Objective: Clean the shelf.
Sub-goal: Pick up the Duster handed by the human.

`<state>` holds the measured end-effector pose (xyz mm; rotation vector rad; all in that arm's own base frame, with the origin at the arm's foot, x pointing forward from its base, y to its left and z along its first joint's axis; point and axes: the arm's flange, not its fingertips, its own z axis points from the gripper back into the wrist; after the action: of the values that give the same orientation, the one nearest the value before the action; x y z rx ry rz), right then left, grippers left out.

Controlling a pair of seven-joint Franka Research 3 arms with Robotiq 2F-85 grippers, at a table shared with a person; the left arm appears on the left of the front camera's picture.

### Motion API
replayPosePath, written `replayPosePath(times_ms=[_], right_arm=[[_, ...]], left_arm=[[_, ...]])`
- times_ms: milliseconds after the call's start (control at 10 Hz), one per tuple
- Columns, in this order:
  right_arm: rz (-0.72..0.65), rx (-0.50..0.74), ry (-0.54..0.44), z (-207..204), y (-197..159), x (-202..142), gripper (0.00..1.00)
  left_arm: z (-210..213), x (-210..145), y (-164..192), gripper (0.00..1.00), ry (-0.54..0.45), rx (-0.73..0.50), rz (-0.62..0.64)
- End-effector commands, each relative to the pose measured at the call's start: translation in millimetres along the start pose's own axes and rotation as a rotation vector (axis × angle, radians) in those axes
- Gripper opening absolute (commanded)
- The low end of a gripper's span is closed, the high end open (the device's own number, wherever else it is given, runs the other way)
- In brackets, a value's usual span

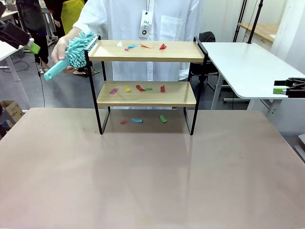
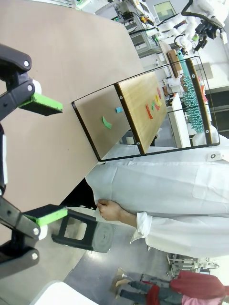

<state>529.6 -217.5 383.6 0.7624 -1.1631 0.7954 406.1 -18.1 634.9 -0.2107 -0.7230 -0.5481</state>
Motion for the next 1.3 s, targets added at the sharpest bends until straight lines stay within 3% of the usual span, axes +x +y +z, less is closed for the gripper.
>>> replayPosePath(times_ms=[0,300,400,700,1200], right_arm=[[0.004,0.0,-0.001,-2.0,0.2,2.1,1.0],[0.004,0.0,-0.001,-2.0,0.2,2.1,1.0],[0.004,0.0,-0.001,-2.0,0.2,2.1,1.0],[0.004,0.0,-0.001,-2.0,0.2,2.1,1.0],[0.004,0.0,-0.001,-2.0,0.2,2.1,1.0]], left_arm=[[4.4,0.7,17.3,1.0,0.009,0.001,0.0],[-0.3,-1.0,3.5,1.0,0.001,-0.007,-0.007],[-6.4,-2.8,-11.0,1.0,0.01,0.091,0.017],[-26.9,6.8,-39.2,1.0,0.044,0.224,0.062],[-68.7,1.6,-50.4,1.0,0.061,0.29,0.115]])
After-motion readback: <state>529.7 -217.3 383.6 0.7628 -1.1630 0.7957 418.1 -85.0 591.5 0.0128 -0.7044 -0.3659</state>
